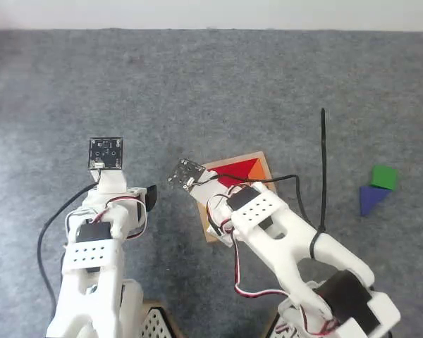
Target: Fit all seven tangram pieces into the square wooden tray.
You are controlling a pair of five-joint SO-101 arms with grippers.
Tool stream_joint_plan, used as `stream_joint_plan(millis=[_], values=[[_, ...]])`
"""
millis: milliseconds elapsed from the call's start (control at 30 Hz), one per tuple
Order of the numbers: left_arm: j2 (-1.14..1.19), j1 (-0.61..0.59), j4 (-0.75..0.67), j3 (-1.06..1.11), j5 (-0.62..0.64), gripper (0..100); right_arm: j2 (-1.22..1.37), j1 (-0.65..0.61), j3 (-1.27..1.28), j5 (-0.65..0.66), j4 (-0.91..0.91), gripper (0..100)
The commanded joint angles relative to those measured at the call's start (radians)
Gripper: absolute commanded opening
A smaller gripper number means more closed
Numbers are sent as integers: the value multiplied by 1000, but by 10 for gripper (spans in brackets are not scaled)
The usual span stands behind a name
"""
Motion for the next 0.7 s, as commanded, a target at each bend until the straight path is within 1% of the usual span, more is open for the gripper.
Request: stream_joint_plan(millis=[0,200,267,367,433,500,667], values=[[-12,-3,-20,-5,-9,269,-88,-22,-31,11,53,118],[-12,-3,-20,-5,-9,269,-291,-10,-31,8,162,118],[-12,-3,-20,-5,-9,269,-352,25,-31,9,180,118],[-12,-3,-20,-5,-9,269,-423,122,-32,12,203,118],[-12,-3,-20,-5,-9,269,-460,211,-35,28,226,118],[-12,-3,-20,-5,-9,269,-483,328,-35,97,248,118],[-12,-3,-20,-5,-9,269,-486,704,-64,232,252,118]])
